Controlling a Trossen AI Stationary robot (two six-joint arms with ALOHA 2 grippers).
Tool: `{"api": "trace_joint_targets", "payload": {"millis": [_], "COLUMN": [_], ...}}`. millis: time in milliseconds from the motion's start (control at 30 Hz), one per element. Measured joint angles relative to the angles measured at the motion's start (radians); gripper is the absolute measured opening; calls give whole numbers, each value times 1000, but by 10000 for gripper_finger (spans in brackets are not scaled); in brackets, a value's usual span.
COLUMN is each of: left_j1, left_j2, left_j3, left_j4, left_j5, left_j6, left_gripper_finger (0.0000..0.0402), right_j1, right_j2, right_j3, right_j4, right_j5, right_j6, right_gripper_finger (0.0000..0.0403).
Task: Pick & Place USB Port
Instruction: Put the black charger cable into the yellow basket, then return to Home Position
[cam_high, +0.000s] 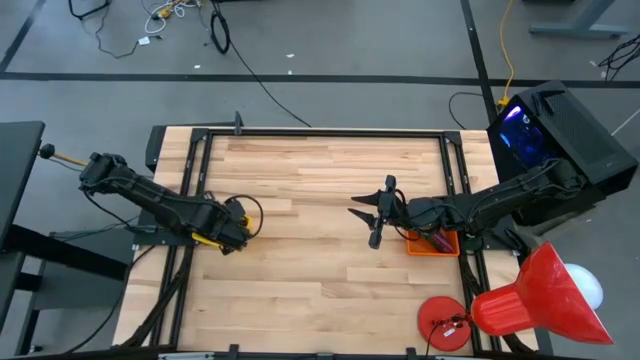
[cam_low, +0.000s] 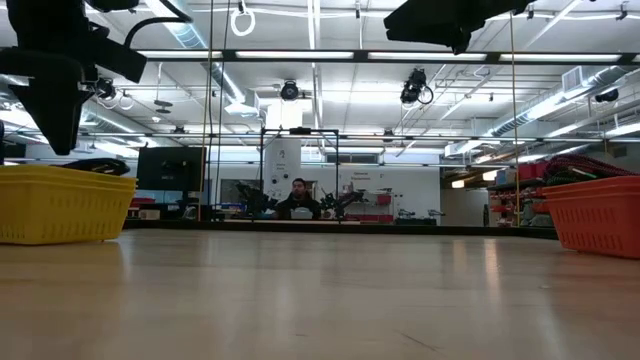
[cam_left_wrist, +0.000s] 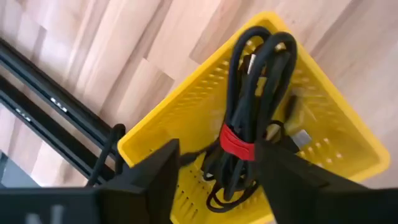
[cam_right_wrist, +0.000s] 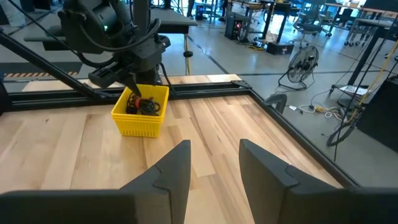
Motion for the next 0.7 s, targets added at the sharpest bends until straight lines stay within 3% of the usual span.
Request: {"api": "trace_joint_targets", "payload": {"millis": [133, 300, 500, 700], "left_j1": [0, -1, -19, -56], "left_j2": [0, 0, -32, -181], "left_j3": [0, 0, 0, 0], "left_j4": [-1, 37, 187, 312], "left_j5": [-13, -64, -223, -448], "left_j6": [-19, 29, 206, 345], "left_gripper_finger": [240, 240, 236, 236], "right_j1": [0, 0, 0, 0], "right_j2": [0, 0, -13, -139], "right_j3": [0, 0, 0, -3], "right_j4": [-2, -7, -18, -137], "right_j5": [0, 0, -9, -26], "right_j6": [2, -13, -60, -74], "right_gripper_finger": [139, 139, 139, 139]}}
